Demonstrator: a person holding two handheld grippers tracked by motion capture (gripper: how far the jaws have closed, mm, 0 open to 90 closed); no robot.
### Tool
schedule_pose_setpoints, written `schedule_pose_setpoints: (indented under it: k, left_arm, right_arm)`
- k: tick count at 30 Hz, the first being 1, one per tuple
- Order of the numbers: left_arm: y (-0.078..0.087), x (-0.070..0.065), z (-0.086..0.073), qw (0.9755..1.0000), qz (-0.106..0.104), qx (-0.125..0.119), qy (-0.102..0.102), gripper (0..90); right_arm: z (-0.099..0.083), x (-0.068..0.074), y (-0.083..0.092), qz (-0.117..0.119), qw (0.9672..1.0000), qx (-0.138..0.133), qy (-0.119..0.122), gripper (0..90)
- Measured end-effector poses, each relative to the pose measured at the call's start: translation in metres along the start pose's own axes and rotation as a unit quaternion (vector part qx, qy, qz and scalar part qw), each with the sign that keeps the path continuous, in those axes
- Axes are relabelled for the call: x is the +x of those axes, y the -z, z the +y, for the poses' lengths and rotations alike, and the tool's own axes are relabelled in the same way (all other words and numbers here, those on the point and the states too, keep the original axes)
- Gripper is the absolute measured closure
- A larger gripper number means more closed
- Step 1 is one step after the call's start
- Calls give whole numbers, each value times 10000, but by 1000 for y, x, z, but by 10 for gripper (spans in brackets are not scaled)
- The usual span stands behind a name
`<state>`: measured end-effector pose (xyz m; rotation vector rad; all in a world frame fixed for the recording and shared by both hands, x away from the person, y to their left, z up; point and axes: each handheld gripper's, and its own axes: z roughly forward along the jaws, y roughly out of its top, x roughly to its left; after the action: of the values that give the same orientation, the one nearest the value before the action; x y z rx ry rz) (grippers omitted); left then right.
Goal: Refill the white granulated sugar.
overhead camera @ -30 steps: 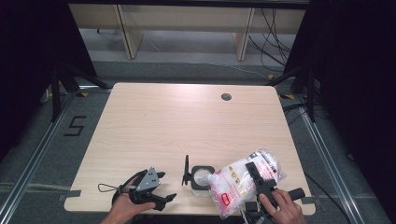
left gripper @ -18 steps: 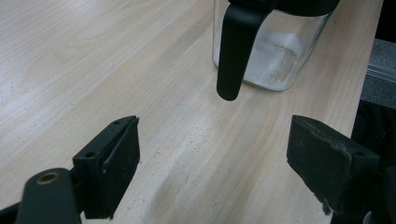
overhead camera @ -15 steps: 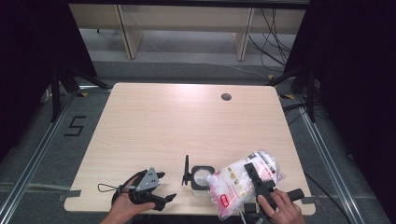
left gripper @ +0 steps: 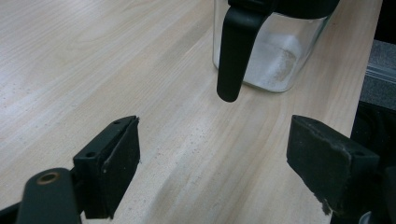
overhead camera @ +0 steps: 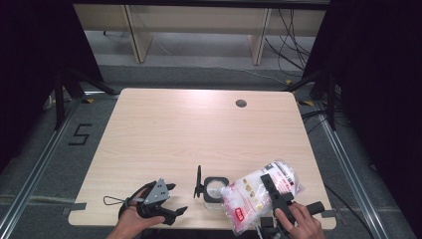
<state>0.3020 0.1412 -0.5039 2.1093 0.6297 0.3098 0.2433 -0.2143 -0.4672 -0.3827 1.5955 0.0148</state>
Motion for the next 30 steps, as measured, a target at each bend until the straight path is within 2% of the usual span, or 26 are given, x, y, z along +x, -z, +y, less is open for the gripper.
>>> schedule_pose_setpoints:
  k: [3,5,7,8,9,10,11,12,13,20,21,22,23,25,26,27,28,29,30]
  left_arm:
    - [1,1,0,9999,-12,114,-105,170]
    - [0,2,0,9998,26,144,-132,170]
    - [1,1,0,9999,-41,135,-85,170]
    - [1,1,0,9999,-41,122,-81,171]
    - [1,1,0,9999,-25,106,-83,171]
    - [1,2,1,9998,17,162,-134,171]
    - [1,2,1,9998,39,143,-133,171]
    - [0,-1,0,10000,23,23,-26,171]
    - [0,0,0,10000,45,39,-69,171]
    - [1,1,0,10000,-3,10,-19,171]
    - [1,1,0,10000,-6,12,-17,171]
    - [1,1,0,10000,-6,12,-17,171]
    - [0,0,0,10000,29,-17,-23,171]
    - [1,1,1,10000,4,14,-38,171]
    - [1,1,1,10000,-16,27,-15,171]
    - [0,0,0,10000,27,-21,1,171]
    - [1,0,0,10000,36,42,-40,171]
    - [0,0,0,10000,30,-17,-34,171]
    - [0,0,0,10000,30,-17,-34,171]
  right_arm:
    - [0,-1,1,19,10000,62,54,427]
    - [-1,1,0,-65,10000,-16,-23,427]
    - [0,0,1,15,10000,46,60,427]
    - [-1,-1,-1,-141,9998,-56,102,427]
    - [-1,-1,-1,-141,9998,-56,102,427]
    - [-1,-2,0,22,9999,58,116,427]
    - [-1,0,-1,-109,9999,-74,23,427]
    - [-1,-1,-1,-107,9999,-61,45,427]
    - [0,-3,0,-63,9999,9,135,427]
    - [-1,-3,0,-22,9999,27,162,427]
    - [-1,-3,0,11,9999,41,146,427]
    - [-1,-1,-1,-63,9999,-33,78,427]
    - [-1,-3,1,-37,9998,38,183,427]
    - [-2,0,1,-46,10000,42,-22,427]
    - [-1,-3,0,-75,9999,6,152,427]
    - [-1,-3,0,-73,9998,17,178,427]
    - [-1,-3,0,-68,9998,20,184,427]
    - [-1,-1,-1,-175,9997,-70,127,427]
    - [-1,-1,-1,-175,9997,-70,127,427]
